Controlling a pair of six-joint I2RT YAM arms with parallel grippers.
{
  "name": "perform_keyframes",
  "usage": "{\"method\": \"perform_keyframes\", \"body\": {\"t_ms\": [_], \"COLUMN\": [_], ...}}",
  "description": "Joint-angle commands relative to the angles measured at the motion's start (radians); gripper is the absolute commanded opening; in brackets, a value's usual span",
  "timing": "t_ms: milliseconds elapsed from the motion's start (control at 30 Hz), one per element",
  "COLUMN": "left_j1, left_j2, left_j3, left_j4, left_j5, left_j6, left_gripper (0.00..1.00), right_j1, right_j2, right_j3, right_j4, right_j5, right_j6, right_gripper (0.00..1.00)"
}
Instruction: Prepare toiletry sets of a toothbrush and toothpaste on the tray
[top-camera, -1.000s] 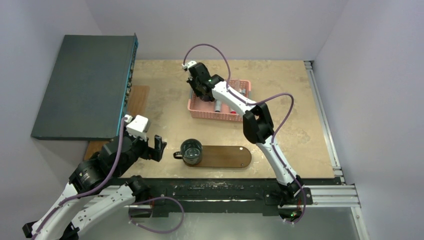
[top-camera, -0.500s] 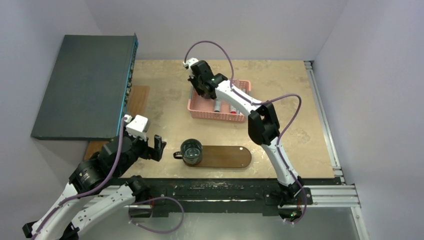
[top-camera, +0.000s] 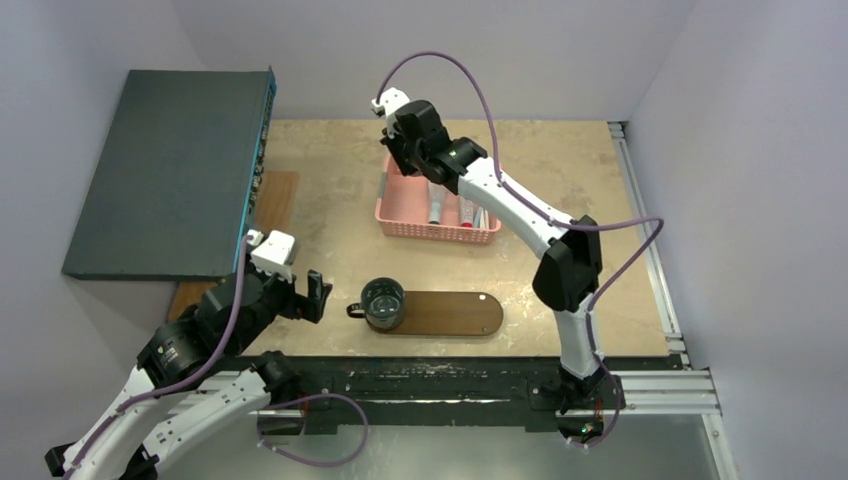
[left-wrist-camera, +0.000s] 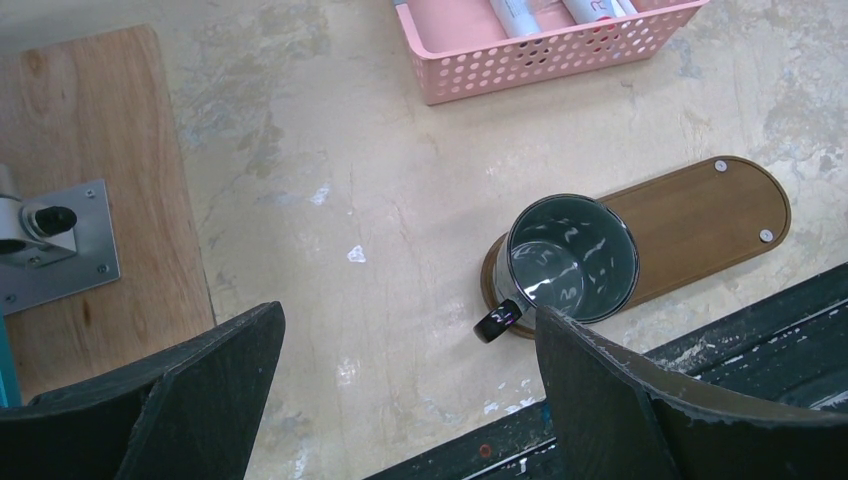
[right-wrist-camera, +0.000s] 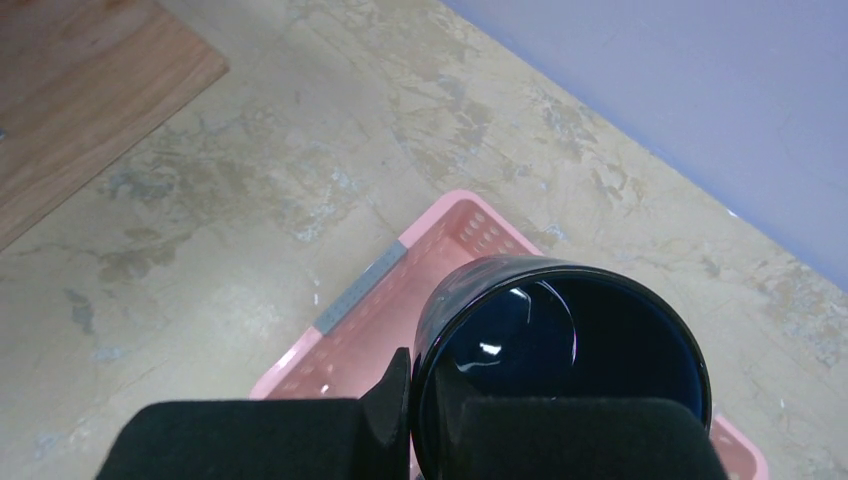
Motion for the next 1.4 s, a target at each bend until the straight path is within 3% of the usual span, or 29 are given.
{"method": "perform_keyframes", "body": {"t_ms": [0,367,600,967,1367], "left_j1": [0.005,0.007,0.005,0.006,0.006], "left_j2": [-0.012,-0.027,-0.034,-0.033,-0.021], "left_j3": [-0.001,0.003,0.004,0.004,0.002], "left_j4": [0.015,0.012,0.017,0.016,0.017], "left_j5": [0.001,0.016,0.029,0.030,0.016], "left_j6": [-0.014,-0.014,-0.012,-0.012,-0.012], "left_gripper": [0.96,0.96,0.96,0.96,0.96], "right_j1": [0.016,0.090,0.169,0.212,0.286], "right_j2": [-0.144,-0.483,-0.663,-0.830,-0.896], "right_j3": [-0.080,-0.459,-0.664,-0.868,-1.025], "right_j4": [0.050,0.036,0.012,-0.097,-0.197], "right_j5": [-0.024,-0.007,0.008,0.076,0.174], "right_j6": [-0.039,-0.071,0.017,0.214,0.402], "right_gripper": [0.00,0.00,0.00,0.00,0.00]}}
